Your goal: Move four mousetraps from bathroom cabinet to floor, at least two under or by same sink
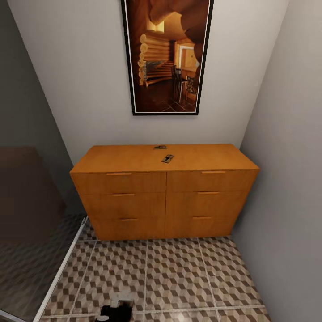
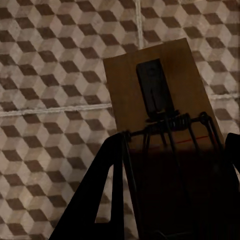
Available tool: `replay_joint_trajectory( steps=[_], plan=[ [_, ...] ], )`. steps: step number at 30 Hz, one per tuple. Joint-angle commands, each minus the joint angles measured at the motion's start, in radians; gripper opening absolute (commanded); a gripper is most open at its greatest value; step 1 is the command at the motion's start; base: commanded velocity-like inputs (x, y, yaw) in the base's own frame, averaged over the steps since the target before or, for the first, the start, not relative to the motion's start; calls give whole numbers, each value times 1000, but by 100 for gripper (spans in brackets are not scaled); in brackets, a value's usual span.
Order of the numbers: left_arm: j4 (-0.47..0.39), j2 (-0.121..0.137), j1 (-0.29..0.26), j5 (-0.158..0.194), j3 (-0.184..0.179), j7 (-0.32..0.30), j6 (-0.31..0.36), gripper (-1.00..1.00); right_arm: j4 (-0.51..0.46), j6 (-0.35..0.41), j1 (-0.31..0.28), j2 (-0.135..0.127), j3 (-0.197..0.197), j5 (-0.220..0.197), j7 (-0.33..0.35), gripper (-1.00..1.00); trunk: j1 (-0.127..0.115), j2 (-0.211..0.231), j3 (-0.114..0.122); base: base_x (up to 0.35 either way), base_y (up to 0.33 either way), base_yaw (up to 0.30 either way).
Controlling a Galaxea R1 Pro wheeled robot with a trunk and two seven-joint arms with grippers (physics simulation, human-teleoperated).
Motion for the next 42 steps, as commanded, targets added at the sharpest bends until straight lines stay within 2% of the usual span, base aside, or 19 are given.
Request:
replay_joint_trajectory(
  steps=[1, 5, 7, 10, 13, 16, 21, 27, 42],
  plan=[
    [17, 4, 7, 6, -9, -4, -40, -100, -5, -3, -1, 0, -7, -1, -8, -100, 0, 0, -1, 0, 0, 0],
    [36, 15, 46, 3, -9, -16, -150, -100, -78, 2, -1, 4, -7, -1, -111, -100, 0, 0, -1, 0, 0, 0],
    [39, 17, 65, 0, -9, -17, -240, -100, -139, 24, -1, 5, -7, -1, -152, -100, 0, 0, -1, 0, 0, 0],
    [42, 21, 85, -3, -9, -18, -374, -100, -218, 103, -1, 5, -7, -2, -169, -100, 0, 0, -1, 0, 0, 0],
    [43, 26, 94, -4, -9, -18, -446, -100, -307, 209, 0, 6, -7, -4, -173, -100, 0, 0, -1, 0, 0, 0],
    [44, 47, 97, -4, -9, -19, -469, -100, -381, 264, 0, 7, -7, -4, -174, -100, 0, 0, -1, 0, 0, 0],
    [44, 71, 102, -3, -9, -18, -480, -100, -417, 273, 0, 8, -4, -6, -173, -100, 0, 0, -1, 0, 0, 0],
    [44, 76, 112, -3, -9, -16, -480, -100, -414, 226, 0, 23, 1, -5, -174, -100, 0, 0, -1, 0, 0, 0],
    [45, 88, 120, -2, -9, -16, -476, -100, -413, 220, 0, 30, 0, -4, -176, -100, 0, 0, -1, 0, 0, 0]
  ],
)
